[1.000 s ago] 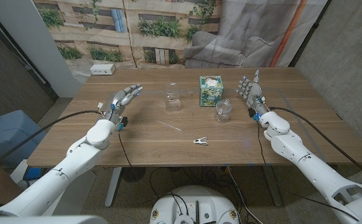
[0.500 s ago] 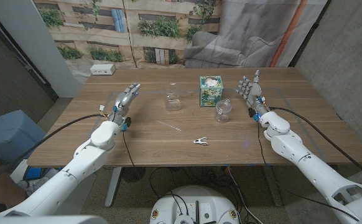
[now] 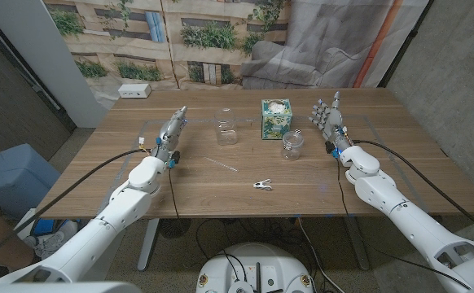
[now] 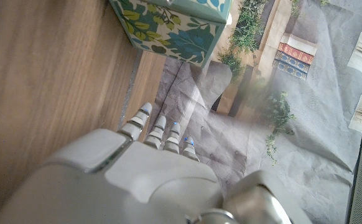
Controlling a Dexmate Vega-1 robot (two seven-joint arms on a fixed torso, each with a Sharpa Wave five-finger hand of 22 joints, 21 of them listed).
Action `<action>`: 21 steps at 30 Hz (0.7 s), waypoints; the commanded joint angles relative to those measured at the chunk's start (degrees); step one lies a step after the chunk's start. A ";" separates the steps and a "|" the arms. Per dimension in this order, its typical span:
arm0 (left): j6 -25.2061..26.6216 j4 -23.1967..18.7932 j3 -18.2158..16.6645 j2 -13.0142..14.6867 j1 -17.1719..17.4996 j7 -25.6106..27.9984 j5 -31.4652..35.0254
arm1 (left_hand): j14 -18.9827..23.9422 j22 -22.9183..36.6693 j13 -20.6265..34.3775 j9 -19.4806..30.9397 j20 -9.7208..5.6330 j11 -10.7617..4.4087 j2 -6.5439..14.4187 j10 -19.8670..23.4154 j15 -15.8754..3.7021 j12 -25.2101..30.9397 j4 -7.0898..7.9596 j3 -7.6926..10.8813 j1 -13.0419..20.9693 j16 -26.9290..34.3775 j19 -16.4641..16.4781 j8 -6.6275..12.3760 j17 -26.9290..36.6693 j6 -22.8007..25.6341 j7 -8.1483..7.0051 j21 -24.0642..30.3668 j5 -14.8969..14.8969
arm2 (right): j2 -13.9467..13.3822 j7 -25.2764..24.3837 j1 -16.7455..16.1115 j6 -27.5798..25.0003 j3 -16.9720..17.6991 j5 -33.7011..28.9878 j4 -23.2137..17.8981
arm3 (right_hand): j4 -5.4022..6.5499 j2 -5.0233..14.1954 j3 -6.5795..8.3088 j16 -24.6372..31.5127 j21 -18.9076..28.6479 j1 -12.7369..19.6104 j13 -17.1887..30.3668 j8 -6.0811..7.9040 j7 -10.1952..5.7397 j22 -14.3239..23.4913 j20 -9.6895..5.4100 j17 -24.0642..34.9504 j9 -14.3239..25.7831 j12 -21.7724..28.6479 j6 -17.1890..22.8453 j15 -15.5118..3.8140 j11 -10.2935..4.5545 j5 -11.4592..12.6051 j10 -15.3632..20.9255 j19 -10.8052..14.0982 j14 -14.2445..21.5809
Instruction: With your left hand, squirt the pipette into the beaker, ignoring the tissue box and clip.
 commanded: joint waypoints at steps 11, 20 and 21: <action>-0.41 3.65 1.06 -1.13 -1.72 -1.58 -2.08 | 2.39 0.10 -0.05 0.12 -1.88 0.41 0.05 2.16 0.13 1.34 1.95 1.18 -3.26 1.07 1.14 1.22 -0.08 2.04 0.82 1.13 0.90 | 0.02 -0.11 0.00 -0.01 0.01 -0.02 -0.01 | -0.04 3.36 -0.43 0.35 0.34 0.01 0.06 0.37 -0.53 0.31 0.01 0.26 0.09 0.15 0.07 -4.83 0.07 0.30 0.02 0.18 -0.33; 0.80 2.04 0.24 1.36 1.18 -1.89 -3.08 | 3.14 0.09 -0.07 0.13 -1.34 0.30 0.09 2.90 0.17 1.39 1.93 1.78 -3.48 1.04 1.93 1.20 -0.12 2.58 1.03 1.30 1.03 | 0.05 -0.10 0.02 0.02 0.00 -0.04 0.04 | -0.05 3.35 -0.44 0.37 0.35 0.01 0.04 0.39 -0.50 0.31 -0.05 0.26 0.09 0.14 0.11 -4.78 0.01 0.29 0.04 0.20 -0.29; 1.09 1.73 -0.10 1.40 1.58 -1.74 -3.69 | 3.18 0.09 -0.07 0.13 -1.33 0.26 0.09 2.97 0.17 1.40 1.93 1.82 -3.49 1.03 2.00 1.19 -0.12 2.59 1.02 1.31 1.03 | 0.05 -0.10 0.02 0.02 0.00 -0.04 0.04 | -0.05 3.35 -0.44 0.33 0.34 0.01 0.04 0.39 -0.48 0.31 0.00 0.26 0.09 0.14 0.13 -4.81 0.02 0.29 0.04 0.18 -0.38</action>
